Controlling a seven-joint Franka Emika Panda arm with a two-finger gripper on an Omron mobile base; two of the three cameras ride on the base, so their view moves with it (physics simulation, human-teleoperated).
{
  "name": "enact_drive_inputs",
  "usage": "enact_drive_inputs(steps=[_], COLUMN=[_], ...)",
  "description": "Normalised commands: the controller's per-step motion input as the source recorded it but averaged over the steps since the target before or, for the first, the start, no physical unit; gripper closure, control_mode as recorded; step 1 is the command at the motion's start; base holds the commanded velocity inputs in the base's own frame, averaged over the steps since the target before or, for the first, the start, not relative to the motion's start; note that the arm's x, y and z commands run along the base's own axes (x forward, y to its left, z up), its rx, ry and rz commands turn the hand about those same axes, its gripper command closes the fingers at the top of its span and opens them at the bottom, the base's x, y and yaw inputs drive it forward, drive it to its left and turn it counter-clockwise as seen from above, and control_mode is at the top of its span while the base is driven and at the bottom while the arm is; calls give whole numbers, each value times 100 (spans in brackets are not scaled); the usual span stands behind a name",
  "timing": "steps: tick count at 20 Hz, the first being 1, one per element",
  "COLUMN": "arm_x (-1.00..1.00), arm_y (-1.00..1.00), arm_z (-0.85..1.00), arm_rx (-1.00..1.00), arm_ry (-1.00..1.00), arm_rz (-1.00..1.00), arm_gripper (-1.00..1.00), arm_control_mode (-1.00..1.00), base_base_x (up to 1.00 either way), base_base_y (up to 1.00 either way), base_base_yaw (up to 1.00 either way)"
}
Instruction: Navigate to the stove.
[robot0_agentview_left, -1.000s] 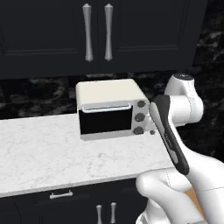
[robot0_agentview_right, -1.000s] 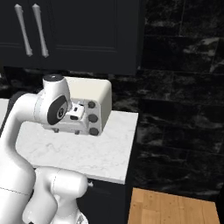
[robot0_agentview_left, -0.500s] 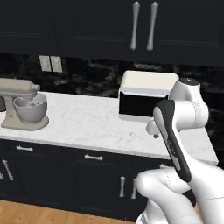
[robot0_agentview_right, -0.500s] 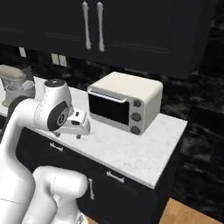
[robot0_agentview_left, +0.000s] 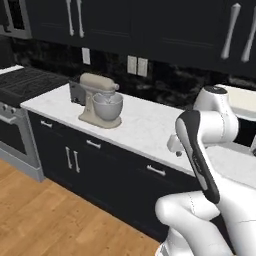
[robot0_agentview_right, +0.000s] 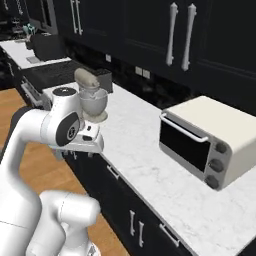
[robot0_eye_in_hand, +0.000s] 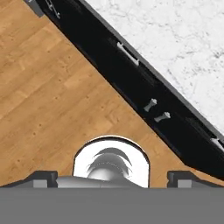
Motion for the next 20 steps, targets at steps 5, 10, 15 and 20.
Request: enact_drive_inputs(steps=[5,10,15,20], arm_x=[0,0,0,0], arm_y=[0,0,0,0], arm_z=[0,0,0,0], arm_rx=[0,0,0,0], arm_ry=[0,0,0,0], arm_rz=[0,0,0,0], arm_gripper=[-100,-100,-100,-100], arm_control_mode=[100,100,100,100], base_base_x=[90,100,100,96], base_base_y=[65,91,100,98], base_base_yaw=[52,38,21,1])
